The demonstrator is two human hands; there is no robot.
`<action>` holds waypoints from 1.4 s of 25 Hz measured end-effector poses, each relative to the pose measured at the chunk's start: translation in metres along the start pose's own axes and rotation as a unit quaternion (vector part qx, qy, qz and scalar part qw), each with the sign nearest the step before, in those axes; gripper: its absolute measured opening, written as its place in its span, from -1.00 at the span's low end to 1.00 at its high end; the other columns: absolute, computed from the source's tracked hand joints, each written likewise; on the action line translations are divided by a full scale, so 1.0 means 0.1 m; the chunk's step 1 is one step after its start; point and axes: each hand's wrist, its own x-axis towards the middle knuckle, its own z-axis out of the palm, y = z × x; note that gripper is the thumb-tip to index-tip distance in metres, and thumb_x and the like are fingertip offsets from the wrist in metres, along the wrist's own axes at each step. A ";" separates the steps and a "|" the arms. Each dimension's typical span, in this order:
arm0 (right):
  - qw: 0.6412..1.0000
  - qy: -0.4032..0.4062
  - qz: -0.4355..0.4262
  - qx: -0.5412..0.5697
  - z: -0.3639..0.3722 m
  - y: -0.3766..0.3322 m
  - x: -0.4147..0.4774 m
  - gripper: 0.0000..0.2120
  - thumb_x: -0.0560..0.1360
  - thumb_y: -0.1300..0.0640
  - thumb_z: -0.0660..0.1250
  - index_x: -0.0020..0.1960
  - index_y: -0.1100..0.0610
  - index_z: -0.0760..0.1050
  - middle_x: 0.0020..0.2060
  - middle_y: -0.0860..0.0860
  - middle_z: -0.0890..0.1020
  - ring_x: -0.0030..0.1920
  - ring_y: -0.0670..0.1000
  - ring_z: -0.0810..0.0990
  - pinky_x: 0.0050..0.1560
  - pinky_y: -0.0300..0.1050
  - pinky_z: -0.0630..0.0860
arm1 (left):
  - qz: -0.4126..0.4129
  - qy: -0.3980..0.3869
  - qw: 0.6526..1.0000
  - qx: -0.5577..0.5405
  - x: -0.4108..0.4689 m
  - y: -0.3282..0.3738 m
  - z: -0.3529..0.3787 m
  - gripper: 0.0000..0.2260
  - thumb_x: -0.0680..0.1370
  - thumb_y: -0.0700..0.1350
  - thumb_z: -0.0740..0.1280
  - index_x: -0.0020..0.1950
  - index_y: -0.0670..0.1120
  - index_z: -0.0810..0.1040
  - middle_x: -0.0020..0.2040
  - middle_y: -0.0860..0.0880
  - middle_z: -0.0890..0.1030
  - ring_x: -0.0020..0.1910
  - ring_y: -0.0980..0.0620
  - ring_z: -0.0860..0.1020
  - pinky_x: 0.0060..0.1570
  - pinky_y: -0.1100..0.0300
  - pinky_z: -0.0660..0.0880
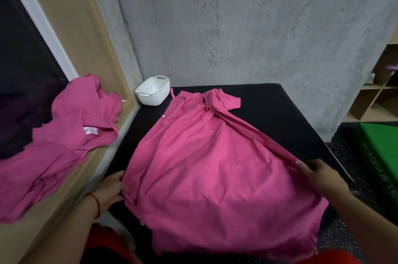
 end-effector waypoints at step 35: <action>0.973 0.029 -0.229 -0.027 0.82 -2.46 0.99 -0.74 0.61 -0.08 0.31 0.28 -0.10 0.49 0.16 -0.06 0.62 0.12 0.11 0.65 0.00 0.03 0.54 | 0.191 -0.054 0.795 0.573 1.50 1.47 1.93 0.12 0.17 0.78 0.03 0.63 0.37 -0.18 0.70 0.12 -0.18 0.66 -0.25 -0.20 0.44 -0.56 -0.08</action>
